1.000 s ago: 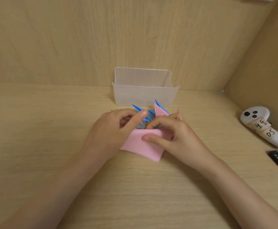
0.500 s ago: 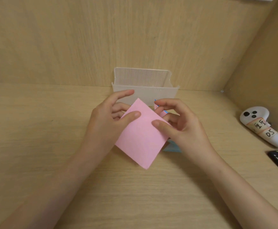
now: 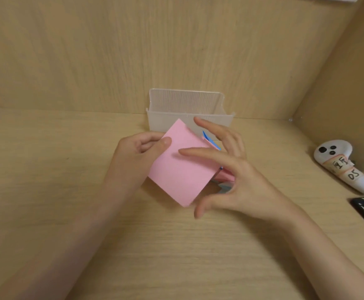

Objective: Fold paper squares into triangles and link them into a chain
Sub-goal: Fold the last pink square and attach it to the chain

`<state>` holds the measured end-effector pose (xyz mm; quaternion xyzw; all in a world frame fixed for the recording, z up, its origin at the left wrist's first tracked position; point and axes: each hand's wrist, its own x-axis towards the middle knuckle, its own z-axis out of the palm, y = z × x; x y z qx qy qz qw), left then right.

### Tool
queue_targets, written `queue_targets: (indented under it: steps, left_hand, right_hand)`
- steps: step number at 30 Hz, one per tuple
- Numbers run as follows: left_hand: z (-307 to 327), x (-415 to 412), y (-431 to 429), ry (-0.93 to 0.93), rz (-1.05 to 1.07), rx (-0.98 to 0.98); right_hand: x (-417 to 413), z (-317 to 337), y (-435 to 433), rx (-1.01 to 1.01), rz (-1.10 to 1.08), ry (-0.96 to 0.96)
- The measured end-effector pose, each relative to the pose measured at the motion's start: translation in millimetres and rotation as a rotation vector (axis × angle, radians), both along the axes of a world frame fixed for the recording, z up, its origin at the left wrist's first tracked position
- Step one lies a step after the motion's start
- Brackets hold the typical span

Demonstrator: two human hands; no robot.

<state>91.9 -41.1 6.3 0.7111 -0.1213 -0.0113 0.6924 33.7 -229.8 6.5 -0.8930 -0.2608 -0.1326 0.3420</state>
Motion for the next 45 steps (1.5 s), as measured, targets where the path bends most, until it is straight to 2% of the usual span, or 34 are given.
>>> queue_targets:
  steps: [2, 4, 9, 14, 18, 25, 34, 45]
  left_hand:
    - [0, 1, 1, -0.011, 0.013, 0.009]
    - [-1, 1, 2, -0.015, 0.014, 0.012]
    - [-3, 0, -3, -0.041, -0.012, 0.029]
    - [-3, -4, -6, -0.036, -0.099, 0.046]
    - [0, -10, -11, -0.062, -0.175, 0.084]
    - [1, -14, -13, -0.108, -0.210, 0.058]
    - [-1, -12, -12, -0.119, -0.195, 0.081]
    - [-2, -12, -11, -0.157, -0.189, 0.134]
  right_hand:
    - [2, -3, 1, -0.152, 0.009, -0.030]
    - [3, -6, 3, -0.133, -0.009, -0.051]
    - [3, -5, 7, 0.188, -0.032, -0.018]
    - [6, -5, 7, 0.521, -0.213, 0.144]
    - [4, 2, 3, 0.681, -0.264, 0.222]
    - [6, 3, 6, 0.730, -0.283, 0.178]
    - [4, 5, 7, 0.795, -0.302, 0.281]
    - [2, 5, 10, 0.765, -0.341, 0.270]
